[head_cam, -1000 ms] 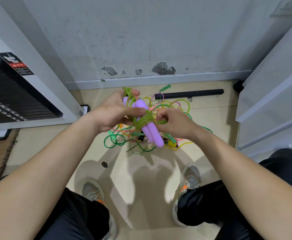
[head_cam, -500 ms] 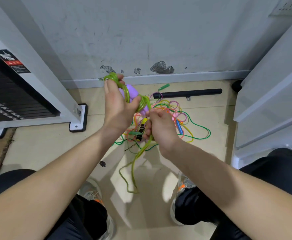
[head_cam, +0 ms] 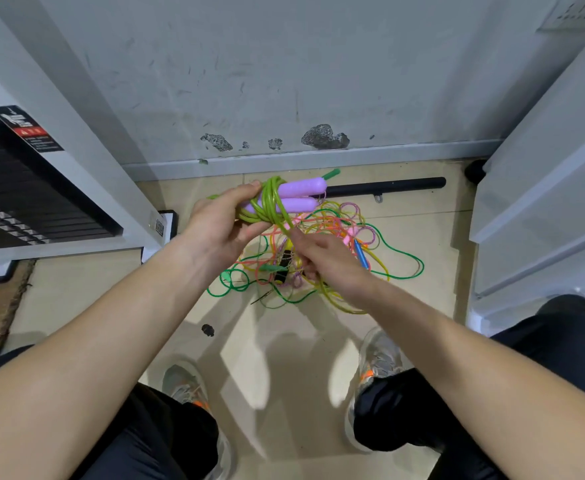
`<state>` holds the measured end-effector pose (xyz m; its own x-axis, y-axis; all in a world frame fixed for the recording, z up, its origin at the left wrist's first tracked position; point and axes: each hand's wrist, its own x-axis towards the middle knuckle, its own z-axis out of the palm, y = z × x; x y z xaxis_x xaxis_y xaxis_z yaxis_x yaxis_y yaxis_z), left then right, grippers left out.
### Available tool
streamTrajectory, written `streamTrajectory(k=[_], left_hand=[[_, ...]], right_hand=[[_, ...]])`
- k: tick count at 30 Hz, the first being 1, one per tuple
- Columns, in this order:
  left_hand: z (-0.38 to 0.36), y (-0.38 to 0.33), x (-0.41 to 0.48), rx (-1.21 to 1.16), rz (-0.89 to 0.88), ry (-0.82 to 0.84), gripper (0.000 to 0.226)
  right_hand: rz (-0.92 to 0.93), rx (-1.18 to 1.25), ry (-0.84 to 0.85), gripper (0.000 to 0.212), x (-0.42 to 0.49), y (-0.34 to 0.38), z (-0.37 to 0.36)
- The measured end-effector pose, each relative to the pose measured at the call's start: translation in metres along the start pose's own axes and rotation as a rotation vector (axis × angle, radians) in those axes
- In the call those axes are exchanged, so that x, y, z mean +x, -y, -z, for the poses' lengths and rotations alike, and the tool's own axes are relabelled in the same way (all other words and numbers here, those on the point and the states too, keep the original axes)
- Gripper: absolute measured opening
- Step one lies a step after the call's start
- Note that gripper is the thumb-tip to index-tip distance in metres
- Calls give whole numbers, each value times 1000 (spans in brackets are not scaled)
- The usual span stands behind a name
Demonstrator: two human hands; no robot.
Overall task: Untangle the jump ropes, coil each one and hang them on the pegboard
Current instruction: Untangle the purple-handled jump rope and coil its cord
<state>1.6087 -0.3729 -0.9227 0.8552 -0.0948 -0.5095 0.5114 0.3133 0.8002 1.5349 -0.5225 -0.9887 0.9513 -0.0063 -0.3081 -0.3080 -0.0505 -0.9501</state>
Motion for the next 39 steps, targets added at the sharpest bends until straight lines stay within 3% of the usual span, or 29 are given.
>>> streamTrajectory(k=[4, 6, 9, 13, 15, 20, 25, 28, 34, 38, 39], left_hand=[[7, -11, -2, 119, 58, 225, 26], [8, -13, -3, 285, -7, 265, 36], [11, -12, 1, 582, -161, 264, 53], [11, -1, 12, 886, -424, 221, 72], [8, 4, 16, 979, -578, 177, 76], [5, 12, 18, 975, -831, 49, 63], [7, 9, 21, 763, -916, -118, 59], [4, 10, 19, 577, -832, -185, 59], [1, 4, 14, 47, -305, -115, 54], [5, -1, 13, -39, -95, -57, 19], [7, -1, 14, -36, -50, -16, 21]], right_hand=[[64, -152, 244, 29, 7, 17, 41], [112, -237, 263, 9, 10, 24, 52], [152, -428, 155, 16, 17, 29, 57], [118, -1022, -148, 41, 13, 38, 46], [111, -958, -180, 40, 10, 37, 37], [-18, -330, -103, 21, 7, 43, 22], [53, -162, -174, 11, -4, 42, -4], [167, -129, -247, 12, -15, 34, -27], [252, -7, -229, 25, -21, 19, -42], [248, -32, -113, 32, -15, 26, -21], [252, -72, -87, 34, -13, 29, -16]])
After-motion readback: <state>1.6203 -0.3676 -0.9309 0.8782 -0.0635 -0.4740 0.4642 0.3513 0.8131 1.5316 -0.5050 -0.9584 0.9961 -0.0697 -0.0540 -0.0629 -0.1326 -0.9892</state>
